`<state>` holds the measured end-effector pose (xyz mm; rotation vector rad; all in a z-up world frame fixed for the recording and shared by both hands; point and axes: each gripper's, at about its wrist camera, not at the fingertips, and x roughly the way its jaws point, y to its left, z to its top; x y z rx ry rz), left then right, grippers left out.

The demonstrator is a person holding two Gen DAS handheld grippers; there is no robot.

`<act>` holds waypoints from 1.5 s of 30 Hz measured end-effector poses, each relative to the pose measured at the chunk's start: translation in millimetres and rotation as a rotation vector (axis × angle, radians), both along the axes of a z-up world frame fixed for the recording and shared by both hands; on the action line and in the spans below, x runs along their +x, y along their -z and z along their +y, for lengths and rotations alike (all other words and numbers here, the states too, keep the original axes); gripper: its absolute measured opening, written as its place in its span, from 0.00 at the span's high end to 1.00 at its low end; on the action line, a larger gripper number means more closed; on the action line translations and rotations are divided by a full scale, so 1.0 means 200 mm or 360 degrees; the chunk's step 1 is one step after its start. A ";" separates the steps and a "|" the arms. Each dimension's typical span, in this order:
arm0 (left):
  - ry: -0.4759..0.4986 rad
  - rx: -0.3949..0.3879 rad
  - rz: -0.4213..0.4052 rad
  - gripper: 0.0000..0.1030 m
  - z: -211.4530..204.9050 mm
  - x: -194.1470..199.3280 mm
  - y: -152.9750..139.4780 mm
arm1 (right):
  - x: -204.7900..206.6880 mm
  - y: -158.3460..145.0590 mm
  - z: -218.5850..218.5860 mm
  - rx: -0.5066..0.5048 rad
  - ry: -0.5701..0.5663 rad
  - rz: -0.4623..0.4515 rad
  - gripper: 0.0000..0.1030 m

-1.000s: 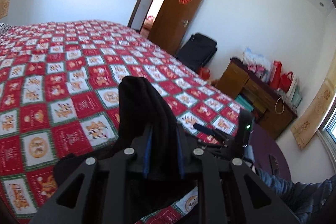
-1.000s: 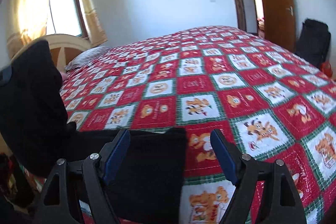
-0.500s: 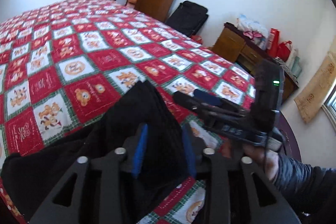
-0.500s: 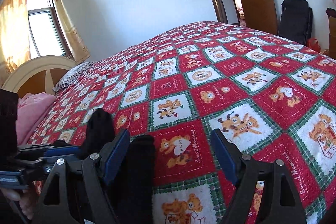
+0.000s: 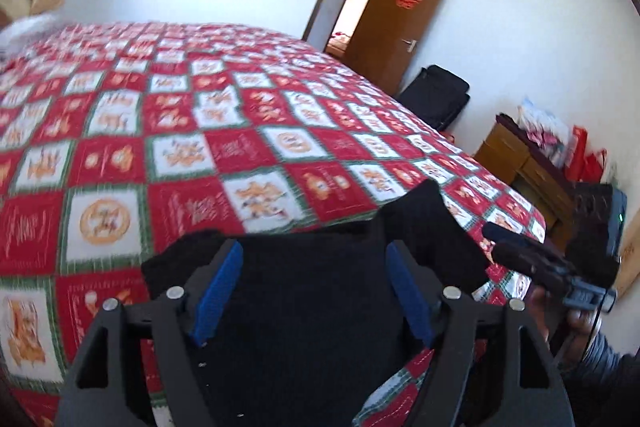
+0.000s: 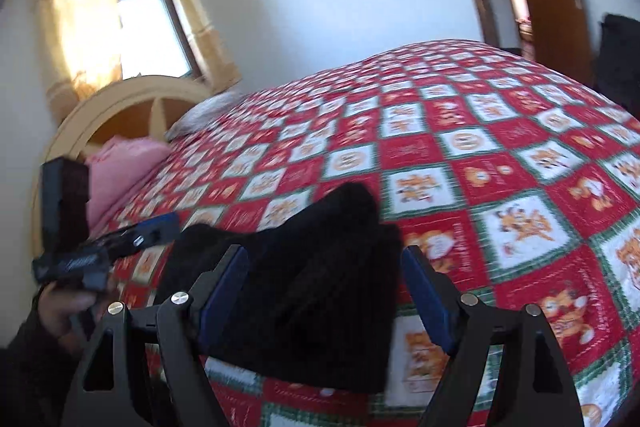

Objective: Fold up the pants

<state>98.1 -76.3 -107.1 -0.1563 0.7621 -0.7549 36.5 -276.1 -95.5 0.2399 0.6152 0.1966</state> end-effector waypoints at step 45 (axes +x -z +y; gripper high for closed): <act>-0.0429 0.0372 -0.0101 0.00 0.11 0.19 0.24 | 0.38 0.26 -0.04 0.0022 -0.0033 0.0339 0.36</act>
